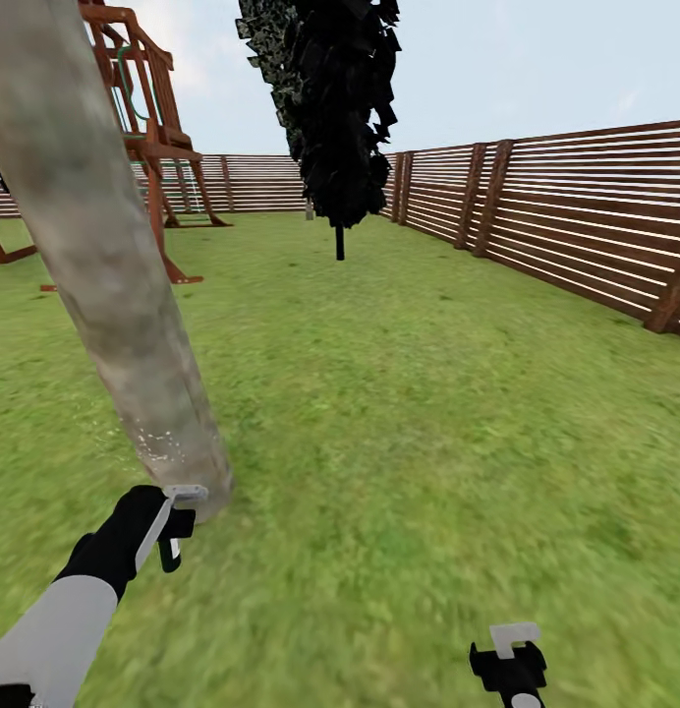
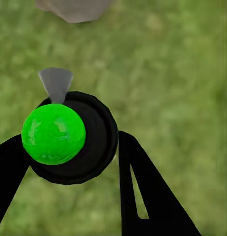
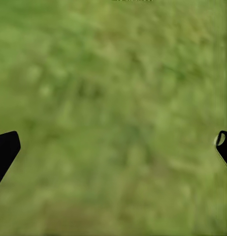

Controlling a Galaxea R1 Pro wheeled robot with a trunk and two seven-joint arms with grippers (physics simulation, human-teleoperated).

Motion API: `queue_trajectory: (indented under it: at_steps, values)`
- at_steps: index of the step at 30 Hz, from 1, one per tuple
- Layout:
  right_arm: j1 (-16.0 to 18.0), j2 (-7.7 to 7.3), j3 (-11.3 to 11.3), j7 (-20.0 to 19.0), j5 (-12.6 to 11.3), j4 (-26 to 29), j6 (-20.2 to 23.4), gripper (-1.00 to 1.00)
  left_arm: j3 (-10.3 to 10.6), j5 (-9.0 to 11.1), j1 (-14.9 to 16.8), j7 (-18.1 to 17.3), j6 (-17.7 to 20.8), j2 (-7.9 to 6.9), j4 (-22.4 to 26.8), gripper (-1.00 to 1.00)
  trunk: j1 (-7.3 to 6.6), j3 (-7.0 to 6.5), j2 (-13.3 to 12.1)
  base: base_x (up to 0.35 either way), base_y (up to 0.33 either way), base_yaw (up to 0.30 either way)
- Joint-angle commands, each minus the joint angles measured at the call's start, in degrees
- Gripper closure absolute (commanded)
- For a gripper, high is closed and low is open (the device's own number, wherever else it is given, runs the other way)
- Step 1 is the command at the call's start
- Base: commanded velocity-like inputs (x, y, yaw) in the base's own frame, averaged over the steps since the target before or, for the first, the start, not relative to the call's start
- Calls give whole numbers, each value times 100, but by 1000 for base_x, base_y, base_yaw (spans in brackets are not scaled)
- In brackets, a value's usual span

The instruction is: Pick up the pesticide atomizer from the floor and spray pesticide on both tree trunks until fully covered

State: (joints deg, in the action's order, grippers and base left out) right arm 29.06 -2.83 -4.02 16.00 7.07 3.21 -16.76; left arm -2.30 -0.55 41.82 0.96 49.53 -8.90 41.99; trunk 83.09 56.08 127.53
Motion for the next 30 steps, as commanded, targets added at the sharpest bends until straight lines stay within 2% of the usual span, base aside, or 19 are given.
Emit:
queue_trajectory:
  at_steps: [1,7,9,11,13,19,30]
  values:
    - [3,1,-37,44,40,-5,6,-100,-7,-6,27,9,32,2,10,100,-1,5,2,0,-275,118]
    - [3,-2,-37,44,40,-5,6,-100,-16,29,147,6,54,-10,32,100,-1,5,2,31,-113,253]
    - [3,-4,-37,44,40,-5,6,-100,-22,24,406,2,289,-25,34,100,-1,5,2,3,-4,276]
    - [3,-6,-37,44,40,-5,6,-100,-24,20,767,1,699,-32,35,100,-1,5,2,1,-1,277]
    - [3,-6,-37,44,40,-5,6,-100,-25,2,863,0,751,-41,36,100,-1,5,2,0,0,277]
    - [3,-5,-37,44,40,-5,5,-100,-26,-6,949,0,777,-53,37,100,-1,5,2,0,0,221]
    - [3,-19,-37,44,43,-5,0,-100,-20,-10,936,0,782,-10,274,100,-1,5,2,159,-165,8]
